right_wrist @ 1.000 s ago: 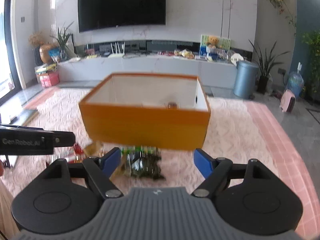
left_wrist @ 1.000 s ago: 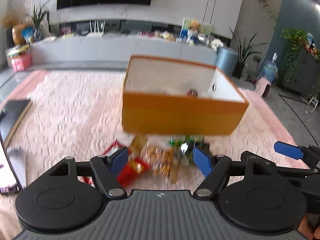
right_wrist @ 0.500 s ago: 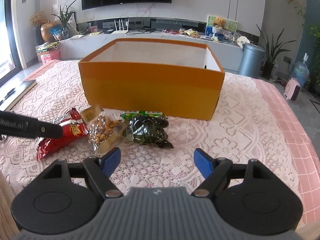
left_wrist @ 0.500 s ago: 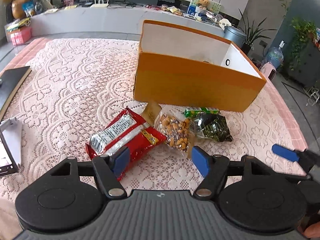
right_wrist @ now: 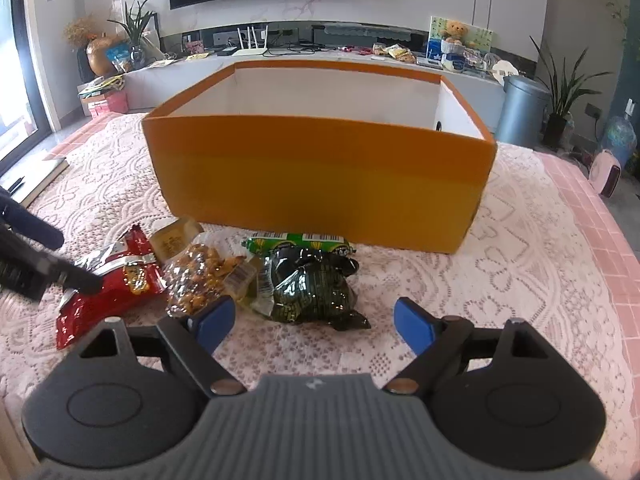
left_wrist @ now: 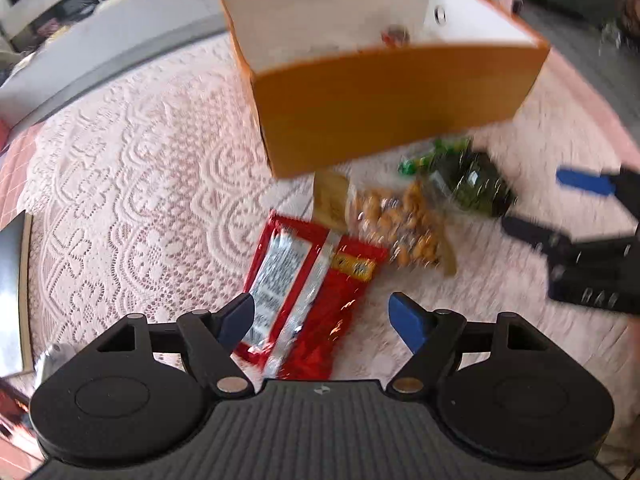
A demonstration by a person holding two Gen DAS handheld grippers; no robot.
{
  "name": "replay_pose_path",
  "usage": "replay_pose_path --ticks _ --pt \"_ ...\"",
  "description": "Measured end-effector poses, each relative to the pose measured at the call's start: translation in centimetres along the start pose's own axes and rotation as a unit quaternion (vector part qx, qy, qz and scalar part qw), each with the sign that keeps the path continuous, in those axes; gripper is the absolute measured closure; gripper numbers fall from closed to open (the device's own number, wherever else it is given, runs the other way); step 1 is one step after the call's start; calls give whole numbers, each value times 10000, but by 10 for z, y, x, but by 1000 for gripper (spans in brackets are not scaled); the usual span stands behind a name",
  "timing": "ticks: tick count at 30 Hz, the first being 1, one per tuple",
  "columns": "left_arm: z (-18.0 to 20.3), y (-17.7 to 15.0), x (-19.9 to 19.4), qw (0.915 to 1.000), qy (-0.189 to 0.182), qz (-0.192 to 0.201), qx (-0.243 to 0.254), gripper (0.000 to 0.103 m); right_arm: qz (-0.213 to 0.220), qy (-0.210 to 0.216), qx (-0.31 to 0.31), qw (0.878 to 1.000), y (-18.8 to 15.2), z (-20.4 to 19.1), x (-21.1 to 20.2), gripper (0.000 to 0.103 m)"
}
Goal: Organize snacks
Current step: 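Lower the left tool to the red chip bag while the right tool reaches the dark green bag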
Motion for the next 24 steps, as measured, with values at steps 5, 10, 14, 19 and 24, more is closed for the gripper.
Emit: replay_pose_path --ticks 5,10,14,19,24 --pt "-13 -5 24 9997 -203 -136 -3 11 -43 55 57 10000 2 1 12 12" --pt "-17 -7 29 9996 -261 -103 -9 5 -8 55 -89 9999 6 1 21 4" --pt "-15 -2 35 9994 -279 -150 109 1 18 44 -135 9999 14 2 32 4" --pt "-12 1 46 9994 -39 -200 278 0 120 101 95 9998 21 7 44 12" --pt "-13 3 53 9994 -4 -248 257 0 -99 145 268 9995 14 12 59 19"
Point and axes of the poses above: each gripper's, at about its wrist camera, not at the fingertips, and x roughly the way its jaws point, z to its right, y to its top, the point moved 2 cm from there along x, roughly the way its jaws point, and after that the axes turned 2 degrees about -x, right-handed, at the moved point
